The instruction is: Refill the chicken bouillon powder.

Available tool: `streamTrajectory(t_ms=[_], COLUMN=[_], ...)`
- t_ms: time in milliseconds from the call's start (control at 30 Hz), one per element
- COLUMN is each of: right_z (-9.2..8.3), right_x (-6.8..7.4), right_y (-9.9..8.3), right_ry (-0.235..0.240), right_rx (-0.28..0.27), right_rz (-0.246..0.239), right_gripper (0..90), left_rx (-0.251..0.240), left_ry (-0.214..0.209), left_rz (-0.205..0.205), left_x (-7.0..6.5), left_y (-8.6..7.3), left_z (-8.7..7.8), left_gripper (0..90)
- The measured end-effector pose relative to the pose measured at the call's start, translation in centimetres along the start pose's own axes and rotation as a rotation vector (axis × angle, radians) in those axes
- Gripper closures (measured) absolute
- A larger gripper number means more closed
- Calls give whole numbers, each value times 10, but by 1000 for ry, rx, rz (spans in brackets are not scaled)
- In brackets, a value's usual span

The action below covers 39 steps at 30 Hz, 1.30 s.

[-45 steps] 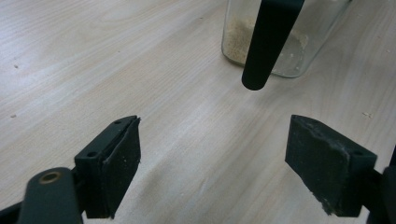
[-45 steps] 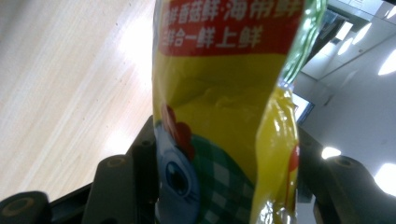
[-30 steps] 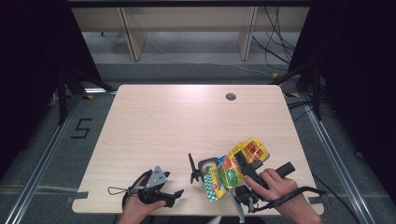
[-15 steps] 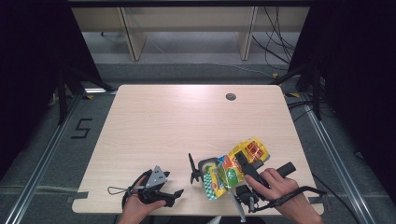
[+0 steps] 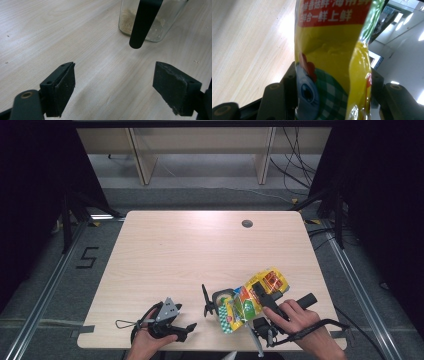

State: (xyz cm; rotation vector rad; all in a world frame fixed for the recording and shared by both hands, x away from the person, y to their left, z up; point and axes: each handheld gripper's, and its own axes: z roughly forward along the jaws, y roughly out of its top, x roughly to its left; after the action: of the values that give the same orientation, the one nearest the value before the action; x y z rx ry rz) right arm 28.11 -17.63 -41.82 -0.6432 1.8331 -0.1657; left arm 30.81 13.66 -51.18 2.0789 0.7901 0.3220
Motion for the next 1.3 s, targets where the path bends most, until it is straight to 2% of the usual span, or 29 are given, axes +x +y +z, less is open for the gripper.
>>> streamTrajectory(t_ms=[33,133,167,233,267,333,367,467,500,533,600,633,667,700,833,867,933,967,1033,1067,1133,1200,1233,1300], right_z=[-2,0,0,2,0,-1,-1,-1,-1,-1,-1,-2,-2,-1,-2,-2,-2,-1,-1,-3,-1,-2,-2,-1], right_x=[3,0,0,-2,1,0,0,0,1,2,0,2,2,0,-1,-2,-2,0,-1,4,0,2,2,0], right_y=[0,-1,0,0,1,1,1,1,1,2,1,1,1,1,-1,-1,0,0,1,1,2,2,2,3], right_ry=[13,1,5,-1,8,6,10,9,10,14,9,14,15,11,9,9,10,5,14,23,9,19,21,10], right_rx=[31,5,2,-24,3,4,3,5,8,12,2,16,17,7,10,13,13,0,0,38,4,17,13,-3], right_rz=[56,21,11,-14,28,19,17,18,23,33,22,50,47,23,11,-8,-4,20,17,75,20,55,52,18], right_gripper=[456,457,457,457,457,457,457,457,457,457,457,457,457,457,457,457,457,457,457,457,457,457,457,457], left_rx=[6,-1,0,-5,-4,2,1,4,-1,1,-3,-2,9,0,7,2,0,5,9,1,-2,9,-4,8], left_ry=[-2,-1,0,0,5,1,2,1,-1,2,0,-2,-1,2,-1,-1,1,2,-2,-2,-3,-3,-1,-3], left_rz=[8,27,1,10,15,22,6,30,12,7,8,21,33,6,28,15,8,23,37,0,2,39,-1,11], left_x=[1,2,0,1,1,1,0,2,1,0,1,1,2,0,2,1,1,2,3,0,0,3,0,1], left_y=[0,1,0,0,1,1,0,1,1,0,0,1,1,0,1,0,0,1,1,0,0,1,0,0], left_z=[-1,0,0,0,-1,-1,0,-1,0,0,0,0,-1,0,-1,0,0,-1,-1,0,0,-1,1,0], left_gripper=[176,176,176,176,176,176,176,176,176,176,175,176,176,176,176,175,176,176,176,175,176,176,175,176])
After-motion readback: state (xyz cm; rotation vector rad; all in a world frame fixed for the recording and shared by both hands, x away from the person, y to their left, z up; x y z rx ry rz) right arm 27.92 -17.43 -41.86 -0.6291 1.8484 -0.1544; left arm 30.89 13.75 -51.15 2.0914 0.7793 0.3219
